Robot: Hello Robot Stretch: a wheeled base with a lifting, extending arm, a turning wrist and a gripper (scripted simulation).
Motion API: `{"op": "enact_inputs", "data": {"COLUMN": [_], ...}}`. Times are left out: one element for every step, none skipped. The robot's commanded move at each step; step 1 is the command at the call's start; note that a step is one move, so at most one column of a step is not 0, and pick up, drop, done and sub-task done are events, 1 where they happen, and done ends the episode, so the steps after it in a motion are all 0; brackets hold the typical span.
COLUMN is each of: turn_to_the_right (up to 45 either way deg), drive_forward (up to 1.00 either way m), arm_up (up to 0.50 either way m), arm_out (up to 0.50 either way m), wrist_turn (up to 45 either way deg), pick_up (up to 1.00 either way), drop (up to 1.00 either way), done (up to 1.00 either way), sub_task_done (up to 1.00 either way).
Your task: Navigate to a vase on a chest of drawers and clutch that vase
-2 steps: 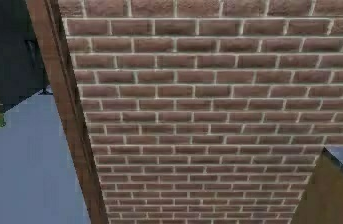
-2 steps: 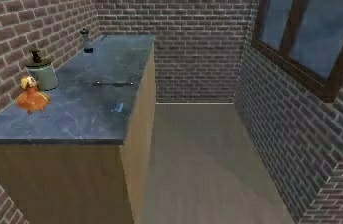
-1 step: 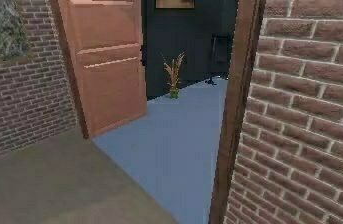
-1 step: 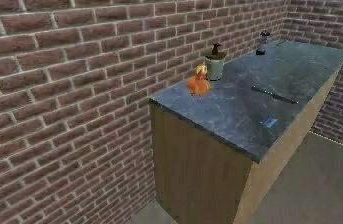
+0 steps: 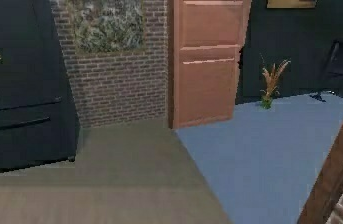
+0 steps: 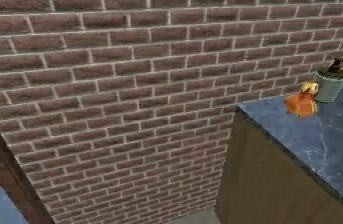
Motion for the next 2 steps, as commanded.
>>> {"op": "enact_inputs", "data": {"turn_to_the_right": [0.0, 33.0], "drive_forward": [0.55, 0.00], "arm_up": [0.00, 0.00], "arm_out": [0.00, 0.00], "wrist_turn": [0.0, 0.0], "pick_up": [0.00, 0.00], "drop": [0.00, 0.00], "done": [0.00, 0.00], "sub_task_done": [0.00, 0.00]}}
